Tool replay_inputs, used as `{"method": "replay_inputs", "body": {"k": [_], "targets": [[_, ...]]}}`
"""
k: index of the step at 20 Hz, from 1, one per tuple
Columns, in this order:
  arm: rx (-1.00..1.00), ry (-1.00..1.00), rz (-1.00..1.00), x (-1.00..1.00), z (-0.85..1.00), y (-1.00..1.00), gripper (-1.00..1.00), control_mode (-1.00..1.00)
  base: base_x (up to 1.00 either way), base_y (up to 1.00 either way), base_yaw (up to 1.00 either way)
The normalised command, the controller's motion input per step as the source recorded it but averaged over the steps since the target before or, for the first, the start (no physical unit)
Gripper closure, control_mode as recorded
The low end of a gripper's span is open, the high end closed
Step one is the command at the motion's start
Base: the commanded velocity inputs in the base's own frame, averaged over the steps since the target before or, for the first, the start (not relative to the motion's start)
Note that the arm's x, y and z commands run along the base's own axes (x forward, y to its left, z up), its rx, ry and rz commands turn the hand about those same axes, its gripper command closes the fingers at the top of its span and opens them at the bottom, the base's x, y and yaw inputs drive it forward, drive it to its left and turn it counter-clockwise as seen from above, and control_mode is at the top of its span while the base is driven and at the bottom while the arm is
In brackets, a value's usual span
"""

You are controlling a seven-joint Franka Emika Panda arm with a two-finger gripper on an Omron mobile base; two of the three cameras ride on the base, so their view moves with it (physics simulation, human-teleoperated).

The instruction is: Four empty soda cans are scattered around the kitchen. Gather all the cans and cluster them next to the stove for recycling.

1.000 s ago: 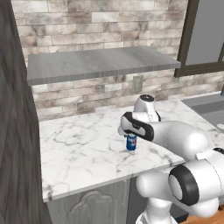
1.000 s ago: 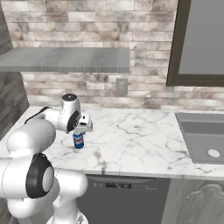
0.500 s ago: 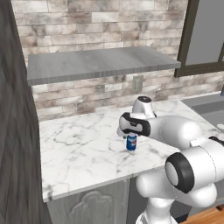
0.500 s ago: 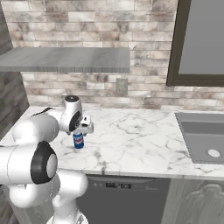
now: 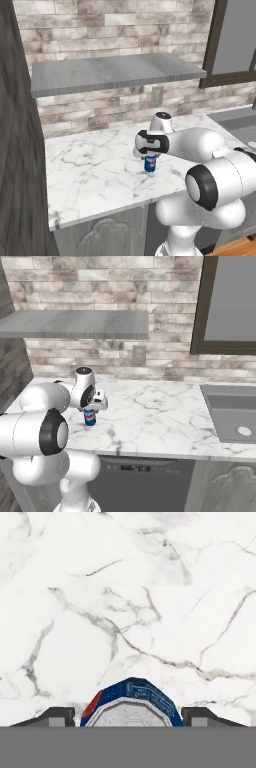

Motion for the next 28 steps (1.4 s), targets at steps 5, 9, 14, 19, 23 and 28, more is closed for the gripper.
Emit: {"method": "replay_inputs", "body": {"k": [5, 9, 14, 19, 23, 28], "targets": [[0.00, 0.00, -0.04, -0.09, -0.03, 0.00, 1.00, -1.00, 0.00, 0.00, 0.00], [0.00, 0.00, -0.05, -0.15, 0.03, 0.00, 1.00, -1.00, 0.00, 0.00, 0.00], [0.00, 0.02, -0.07, -0.16, 0.31, 0.00, 1.00, -1.00, 0.00, 0.00, 0.00], [0.00, 0.05, -0.04, -0.13, 0.53, 0.00, 1.00, -1.00, 0.00, 0.00, 0.00], [0.01, 0.07, -0.02, -0.14, 0.60, 0.00, 1.00, -1.00, 0.00, 0.00, 0.00], [0.03, 0.08, 0.00, -0.17, 0.53, 0.00, 1.00, -1.00, 0.00, 0.00, 0.00]]}}
